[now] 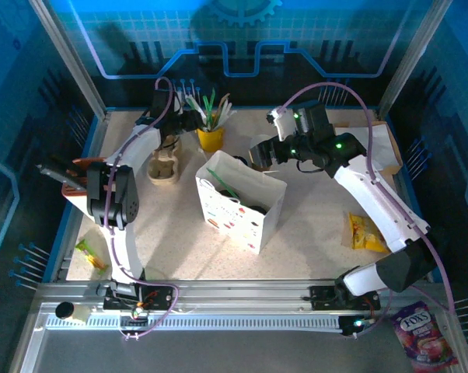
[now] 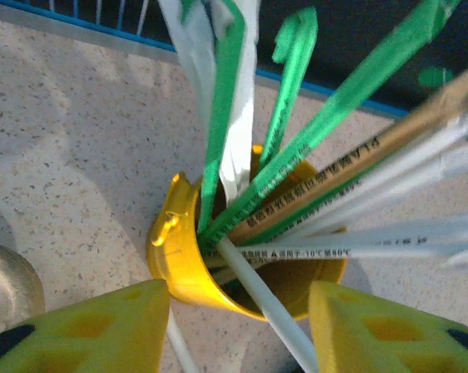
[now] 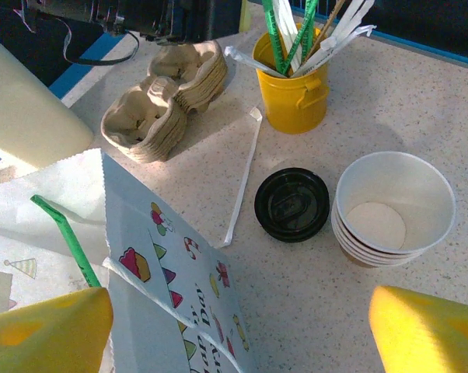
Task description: Pack the takeout coffee
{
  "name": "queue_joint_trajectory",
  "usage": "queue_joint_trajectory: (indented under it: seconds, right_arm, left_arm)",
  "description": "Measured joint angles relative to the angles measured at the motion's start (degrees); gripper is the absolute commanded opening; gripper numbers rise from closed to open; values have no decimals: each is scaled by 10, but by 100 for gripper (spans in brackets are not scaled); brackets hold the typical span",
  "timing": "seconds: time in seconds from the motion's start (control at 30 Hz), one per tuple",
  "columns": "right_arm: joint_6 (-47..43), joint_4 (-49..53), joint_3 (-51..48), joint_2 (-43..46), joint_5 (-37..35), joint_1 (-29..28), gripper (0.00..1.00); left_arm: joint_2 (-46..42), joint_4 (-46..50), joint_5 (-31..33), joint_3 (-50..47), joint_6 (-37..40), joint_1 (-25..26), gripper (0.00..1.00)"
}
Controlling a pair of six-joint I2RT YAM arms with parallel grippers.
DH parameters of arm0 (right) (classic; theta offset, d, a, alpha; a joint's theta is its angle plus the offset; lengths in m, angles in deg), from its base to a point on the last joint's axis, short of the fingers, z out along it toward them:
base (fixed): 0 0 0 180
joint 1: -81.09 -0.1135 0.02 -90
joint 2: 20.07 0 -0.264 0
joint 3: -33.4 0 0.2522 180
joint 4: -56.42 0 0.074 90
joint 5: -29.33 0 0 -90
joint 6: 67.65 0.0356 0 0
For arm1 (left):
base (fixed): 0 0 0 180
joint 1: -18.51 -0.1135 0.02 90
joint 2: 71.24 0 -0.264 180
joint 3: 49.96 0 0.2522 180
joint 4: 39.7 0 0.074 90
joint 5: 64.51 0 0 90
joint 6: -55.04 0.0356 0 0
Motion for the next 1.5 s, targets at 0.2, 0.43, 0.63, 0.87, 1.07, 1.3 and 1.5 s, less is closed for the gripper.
queue_joint_trajectory:
  seconds: [0.2,0.43,0.63,0.87,1.07,1.3,1.5]
  right_arm:
    - [0,0,0,-2,0,0,86]
    - [0,0,0,-3,0,0,87]
    - [0,0,0,-4,0,0,86]
    - [0,0,0,-6,0,0,87]
    - [0,0,0,-9,0,0,86]
    - [0,0,0,-11,0,0,87]
    - [0,0,0,-11,0,0,87]
  left_arm:
    - [28,0,-3,74,0,-17,56]
    - [85,28,-15,162,3,-16,41]
    - [116,61,-17,194,7,-16,33]
    - [139,90,-19,237,19,-16,19]
    - [141,106,-19,252,26,-16,12]
    - [141,117,-19,254,35,-16,8]
    - [110,117,-11,215,38,-16,9]
